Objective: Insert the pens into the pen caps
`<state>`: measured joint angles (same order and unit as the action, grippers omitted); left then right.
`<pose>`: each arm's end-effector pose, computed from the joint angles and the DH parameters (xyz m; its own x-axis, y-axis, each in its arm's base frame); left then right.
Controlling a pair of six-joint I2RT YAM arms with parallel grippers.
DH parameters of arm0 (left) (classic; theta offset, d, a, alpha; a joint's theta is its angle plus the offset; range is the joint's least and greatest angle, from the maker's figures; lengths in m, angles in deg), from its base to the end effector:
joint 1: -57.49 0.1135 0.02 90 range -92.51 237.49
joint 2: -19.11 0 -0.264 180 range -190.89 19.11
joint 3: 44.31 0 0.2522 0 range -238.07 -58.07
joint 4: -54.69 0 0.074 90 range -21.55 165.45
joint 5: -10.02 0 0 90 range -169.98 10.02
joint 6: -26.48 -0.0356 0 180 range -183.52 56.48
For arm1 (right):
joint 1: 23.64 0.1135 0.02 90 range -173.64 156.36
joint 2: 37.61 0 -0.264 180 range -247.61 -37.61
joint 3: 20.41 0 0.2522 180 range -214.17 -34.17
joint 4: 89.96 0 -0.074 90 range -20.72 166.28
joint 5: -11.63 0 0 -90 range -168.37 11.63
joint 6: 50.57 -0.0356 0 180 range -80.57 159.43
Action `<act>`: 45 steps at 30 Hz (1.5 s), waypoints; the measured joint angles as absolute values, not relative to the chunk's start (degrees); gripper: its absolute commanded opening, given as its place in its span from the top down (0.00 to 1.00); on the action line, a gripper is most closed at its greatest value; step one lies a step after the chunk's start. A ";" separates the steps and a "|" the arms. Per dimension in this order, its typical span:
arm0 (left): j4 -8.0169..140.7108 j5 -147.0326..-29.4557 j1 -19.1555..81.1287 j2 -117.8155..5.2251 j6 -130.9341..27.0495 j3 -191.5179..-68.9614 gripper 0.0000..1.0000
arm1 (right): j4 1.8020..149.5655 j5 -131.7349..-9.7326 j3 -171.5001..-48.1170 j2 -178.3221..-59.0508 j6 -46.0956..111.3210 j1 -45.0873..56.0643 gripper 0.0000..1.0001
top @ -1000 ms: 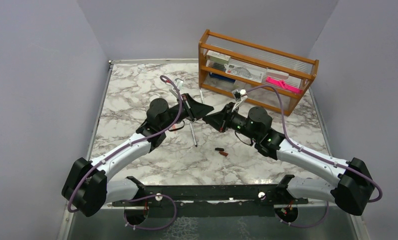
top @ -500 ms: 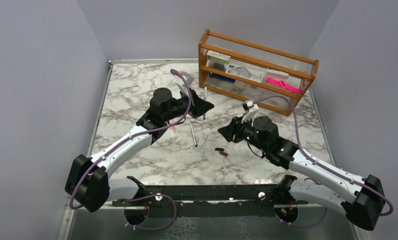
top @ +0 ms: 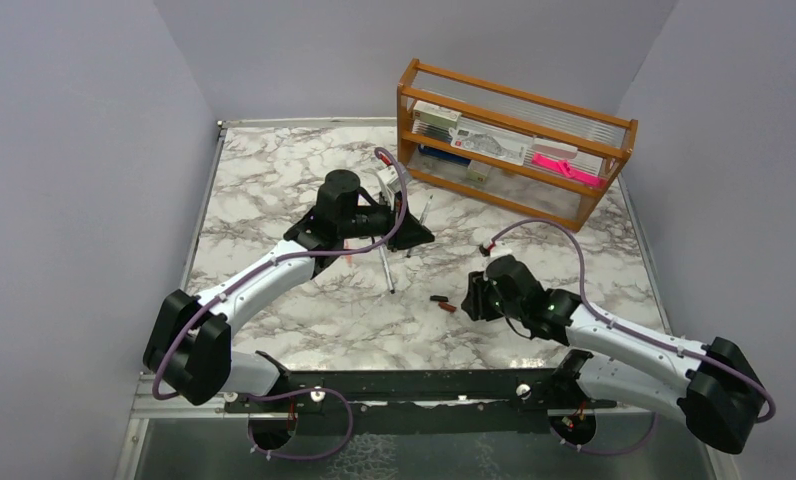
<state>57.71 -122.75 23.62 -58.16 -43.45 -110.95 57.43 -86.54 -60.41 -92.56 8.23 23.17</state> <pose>0.2414 -0.1912 0.3009 -0.5125 0.0406 -0.8578 0.8317 0.2722 -0.4840 0.1308 0.1320 0.1839 -0.7719 -0.0731 -0.6315 -0.2995 0.9180 0.2599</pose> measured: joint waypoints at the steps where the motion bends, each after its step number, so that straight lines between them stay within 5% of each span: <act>1: 57.60 -123.07 23.62 -58.16 -43.53 -110.95 1.00 | 57.95 -86.28 -60.26 -93.53 8.18 23.17 0.60; 7: 57.58 -123.64 23.62 -58.10 -43.60 -110.87 1.00 | 62.37 -83.85 -59.91 -99.89 8.23 23.17 0.63; 11: 57.47 -123.64 23.62 -57.42 -43.58 -109.88 1.00 | 63.96 -83.08 -59.91 -100.91 8.20 23.17 0.97; 12: 57.51 -123.64 23.62 -57.31 -43.58 -109.69 1.00 | 64.31 -82.89 -59.91 -100.94 8.18 23.17 0.99; 45: 59.06 -123.27 23.62 -57.29 -43.88 -109.36 1.00 | 75.04 -80.83 -60.52 -112.61 2.87 21.64 0.99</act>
<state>59.06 -123.27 23.62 -57.29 -43.88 -109.36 75.04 -80.83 -60.52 -112.61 2.87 21.64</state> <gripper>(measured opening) 0.137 0.012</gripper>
